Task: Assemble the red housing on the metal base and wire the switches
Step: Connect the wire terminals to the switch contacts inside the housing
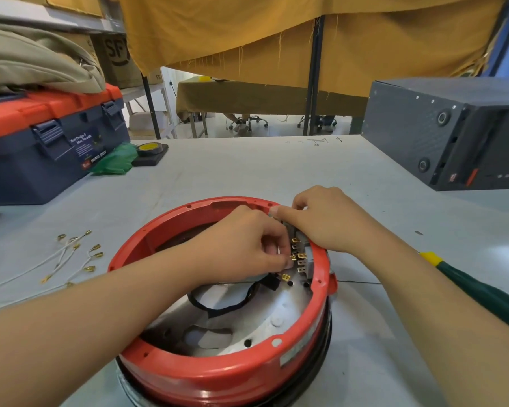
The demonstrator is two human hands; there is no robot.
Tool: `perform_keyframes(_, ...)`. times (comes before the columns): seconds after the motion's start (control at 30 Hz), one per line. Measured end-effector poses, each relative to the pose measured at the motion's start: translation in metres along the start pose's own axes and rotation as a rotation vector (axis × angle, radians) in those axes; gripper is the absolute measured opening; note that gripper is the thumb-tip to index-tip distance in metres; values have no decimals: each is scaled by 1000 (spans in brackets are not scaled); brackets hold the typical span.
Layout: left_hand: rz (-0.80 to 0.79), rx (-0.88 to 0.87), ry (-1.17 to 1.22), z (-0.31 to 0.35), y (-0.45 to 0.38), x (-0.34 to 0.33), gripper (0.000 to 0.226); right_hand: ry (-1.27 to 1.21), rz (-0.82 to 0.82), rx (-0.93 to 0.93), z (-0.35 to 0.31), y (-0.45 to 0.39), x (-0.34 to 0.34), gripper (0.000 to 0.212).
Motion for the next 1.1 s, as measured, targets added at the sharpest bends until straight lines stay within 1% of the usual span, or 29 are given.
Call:
perform_keyframes(0.17,-2,-13,2,0,1,3,5,-18,-76,-5,5,8,-2,61)
perform_keyframes(0.33,-9,-32,-8,1,2,5,6,11,-59,24,3,13,1,64)
perform_keyframes(0.57,18,-34,-29,2,3,7,9,-35,-56,26,3,16,2,56)
perform_keyframes(0.7,16,-38,-49,3,2,6,7,-37,-60,32,2,16,1,52)
perform_keyframes(1.1,34,-30,-105,5,0,3,11,-45,-80,37,2,17,0,54)
Point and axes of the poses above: each hand's wrist, its own y-axis away from the middle knuckle, its own x-axis out of the back of the hand, z = x × y, the point moved 10 cm from there along -y, towards the middle knuckle, and after that the axes turned 5 degrees about -x, right-handed, at the moved point
